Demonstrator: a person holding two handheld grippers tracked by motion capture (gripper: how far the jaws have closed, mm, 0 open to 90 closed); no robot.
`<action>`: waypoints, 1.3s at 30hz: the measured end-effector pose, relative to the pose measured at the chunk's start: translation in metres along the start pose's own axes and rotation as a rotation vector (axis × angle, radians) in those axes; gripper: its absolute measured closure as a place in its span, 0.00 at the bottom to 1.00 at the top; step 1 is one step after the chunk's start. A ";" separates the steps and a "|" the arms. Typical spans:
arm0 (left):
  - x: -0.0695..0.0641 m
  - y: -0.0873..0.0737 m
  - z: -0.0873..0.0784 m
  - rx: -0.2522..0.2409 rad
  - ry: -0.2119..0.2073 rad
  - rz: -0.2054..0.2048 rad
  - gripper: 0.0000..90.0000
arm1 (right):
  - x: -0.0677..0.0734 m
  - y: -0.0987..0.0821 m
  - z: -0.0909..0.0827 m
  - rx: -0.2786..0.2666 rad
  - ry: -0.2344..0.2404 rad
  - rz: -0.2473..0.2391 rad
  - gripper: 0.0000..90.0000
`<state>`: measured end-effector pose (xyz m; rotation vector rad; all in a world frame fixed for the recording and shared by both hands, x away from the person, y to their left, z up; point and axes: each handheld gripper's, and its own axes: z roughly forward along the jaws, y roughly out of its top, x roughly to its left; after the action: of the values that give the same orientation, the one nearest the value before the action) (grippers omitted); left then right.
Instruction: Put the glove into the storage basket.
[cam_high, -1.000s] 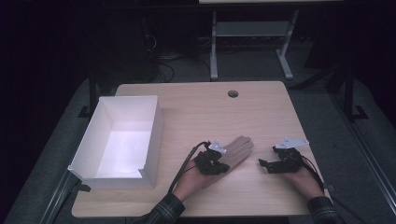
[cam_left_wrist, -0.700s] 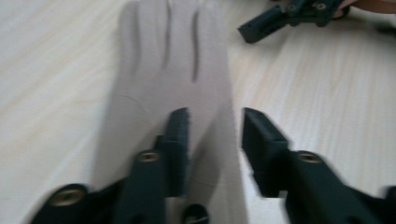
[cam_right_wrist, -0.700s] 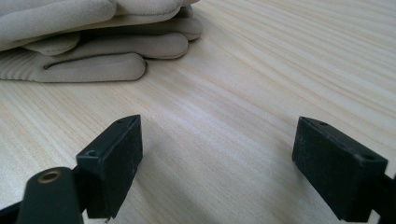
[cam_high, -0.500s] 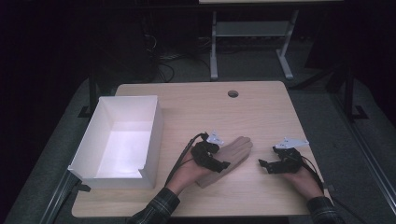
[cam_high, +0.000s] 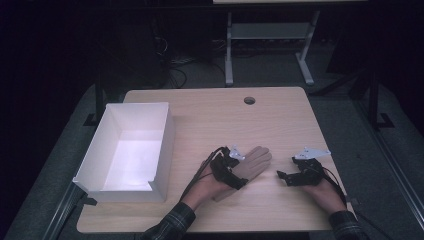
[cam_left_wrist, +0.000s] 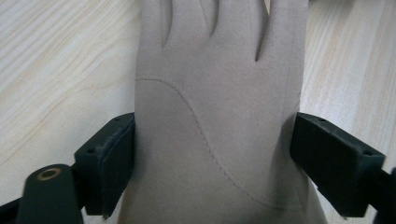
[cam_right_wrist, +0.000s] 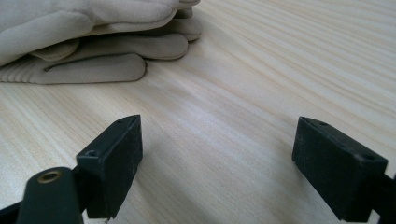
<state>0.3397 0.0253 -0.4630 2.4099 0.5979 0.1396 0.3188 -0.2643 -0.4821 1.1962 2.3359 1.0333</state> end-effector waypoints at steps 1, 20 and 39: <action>0.000 0.000 0.000 -0.001 0.000 0.000 0.21 | 0.000 0.000 0.000 0.000 0.000 0.000 0.18; 0.000 0.003 -0.014 0.007 -0.107 -0.026 0.77 | 0.001 0.000 0.000 0.000 -0.003 0.002 0.18; 0.028 0.031 -0.118 -0.077 -0.015 -0.110 0.77 | 0.001 0.000 0.000 -0.003 -0.003 0.003 0.18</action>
<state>0.3477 0.0837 -0.3523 2.2961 0.7038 0.0959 0.3182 -0.2638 -0.4822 1.2001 2.3305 1.0354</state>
